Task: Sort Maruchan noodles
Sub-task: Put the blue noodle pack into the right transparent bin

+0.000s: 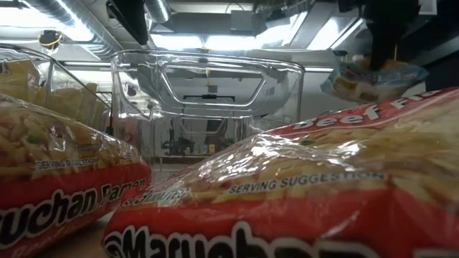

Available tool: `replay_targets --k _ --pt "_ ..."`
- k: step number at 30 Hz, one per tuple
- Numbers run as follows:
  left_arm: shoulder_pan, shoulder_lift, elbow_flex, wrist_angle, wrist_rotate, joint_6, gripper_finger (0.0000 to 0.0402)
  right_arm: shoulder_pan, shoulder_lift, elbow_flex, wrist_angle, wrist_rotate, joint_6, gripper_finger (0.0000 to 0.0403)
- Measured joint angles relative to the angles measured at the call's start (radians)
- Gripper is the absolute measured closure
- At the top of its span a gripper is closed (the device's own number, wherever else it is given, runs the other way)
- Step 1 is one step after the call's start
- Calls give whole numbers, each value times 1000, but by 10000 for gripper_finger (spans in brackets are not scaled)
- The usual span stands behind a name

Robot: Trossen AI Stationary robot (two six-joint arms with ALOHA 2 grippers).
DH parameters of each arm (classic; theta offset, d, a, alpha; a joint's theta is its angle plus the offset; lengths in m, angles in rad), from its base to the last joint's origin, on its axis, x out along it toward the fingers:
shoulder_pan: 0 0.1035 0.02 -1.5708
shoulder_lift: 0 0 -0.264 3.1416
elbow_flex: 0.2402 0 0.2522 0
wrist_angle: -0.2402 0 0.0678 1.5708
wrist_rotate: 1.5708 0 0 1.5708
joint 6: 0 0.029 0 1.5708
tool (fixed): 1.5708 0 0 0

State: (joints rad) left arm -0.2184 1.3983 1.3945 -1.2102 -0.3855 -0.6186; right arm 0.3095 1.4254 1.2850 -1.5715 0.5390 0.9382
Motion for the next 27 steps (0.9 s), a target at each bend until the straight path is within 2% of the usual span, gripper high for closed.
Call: replay_targets --k 4,9,13,18,27 --pt "0 0 0 4 0 0 333 -56 -31 -71 28 59 -28 403" --pt "0 0 0 4 0 0 333 -114 -39 -149 213 66 -171 403" --pt "0 0 0 4 0 -1 333 -159 -39 -231 342 46 -242 403" --pt "0 0 0 4 0 -7 333 -202 -39 -321 376 -10 -244 401" --pt "0 0 0 4 0 -7 333 -206 -39 -384 572 -97 -276 365"
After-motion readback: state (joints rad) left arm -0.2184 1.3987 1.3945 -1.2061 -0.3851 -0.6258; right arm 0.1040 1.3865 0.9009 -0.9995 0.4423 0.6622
